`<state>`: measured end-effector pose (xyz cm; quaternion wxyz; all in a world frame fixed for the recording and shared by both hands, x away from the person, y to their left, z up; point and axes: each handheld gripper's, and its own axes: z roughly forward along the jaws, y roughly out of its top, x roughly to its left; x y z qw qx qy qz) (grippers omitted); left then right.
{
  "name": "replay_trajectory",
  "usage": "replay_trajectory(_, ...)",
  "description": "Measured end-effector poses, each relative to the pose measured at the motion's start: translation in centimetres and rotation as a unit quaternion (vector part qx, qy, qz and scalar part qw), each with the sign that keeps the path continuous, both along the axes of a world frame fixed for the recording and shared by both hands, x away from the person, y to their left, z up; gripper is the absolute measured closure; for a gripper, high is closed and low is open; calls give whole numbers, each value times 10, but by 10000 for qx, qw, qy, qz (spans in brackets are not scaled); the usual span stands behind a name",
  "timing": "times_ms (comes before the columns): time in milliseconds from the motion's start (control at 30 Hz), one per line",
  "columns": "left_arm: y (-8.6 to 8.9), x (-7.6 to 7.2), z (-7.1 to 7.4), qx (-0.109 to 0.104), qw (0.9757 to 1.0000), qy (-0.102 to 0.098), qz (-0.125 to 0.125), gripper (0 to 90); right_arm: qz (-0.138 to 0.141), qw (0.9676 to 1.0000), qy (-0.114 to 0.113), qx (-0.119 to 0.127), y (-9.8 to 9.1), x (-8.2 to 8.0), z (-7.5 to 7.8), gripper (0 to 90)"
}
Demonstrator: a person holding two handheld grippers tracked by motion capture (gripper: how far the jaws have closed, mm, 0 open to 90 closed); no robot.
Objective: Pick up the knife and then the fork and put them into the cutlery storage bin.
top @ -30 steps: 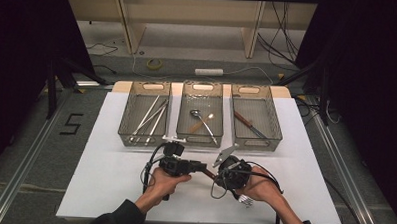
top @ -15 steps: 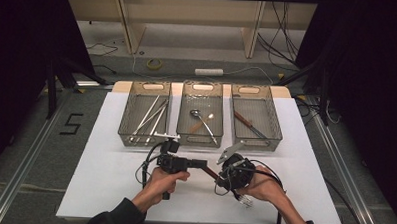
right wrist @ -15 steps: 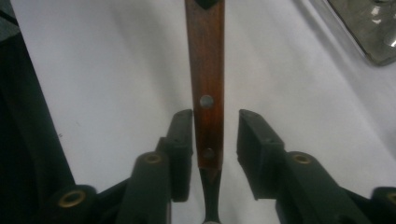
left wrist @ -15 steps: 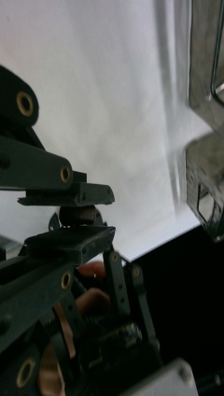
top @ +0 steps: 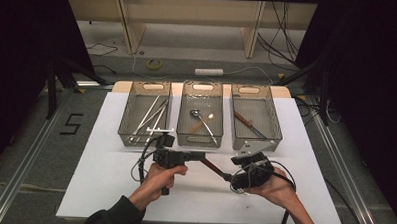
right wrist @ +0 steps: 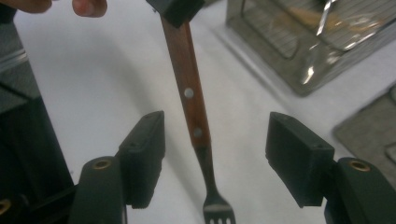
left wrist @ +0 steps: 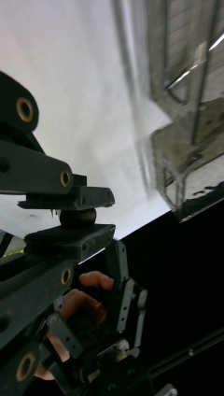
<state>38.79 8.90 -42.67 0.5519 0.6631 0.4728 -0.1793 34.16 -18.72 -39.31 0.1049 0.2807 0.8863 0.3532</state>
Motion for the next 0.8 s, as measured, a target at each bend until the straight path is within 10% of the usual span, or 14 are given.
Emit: replay_trajectory(800, 2, 51, 45, 20, 9987, -337, 382, 802, -650, 9913, -616, 962, -31, -29, -11, 313)
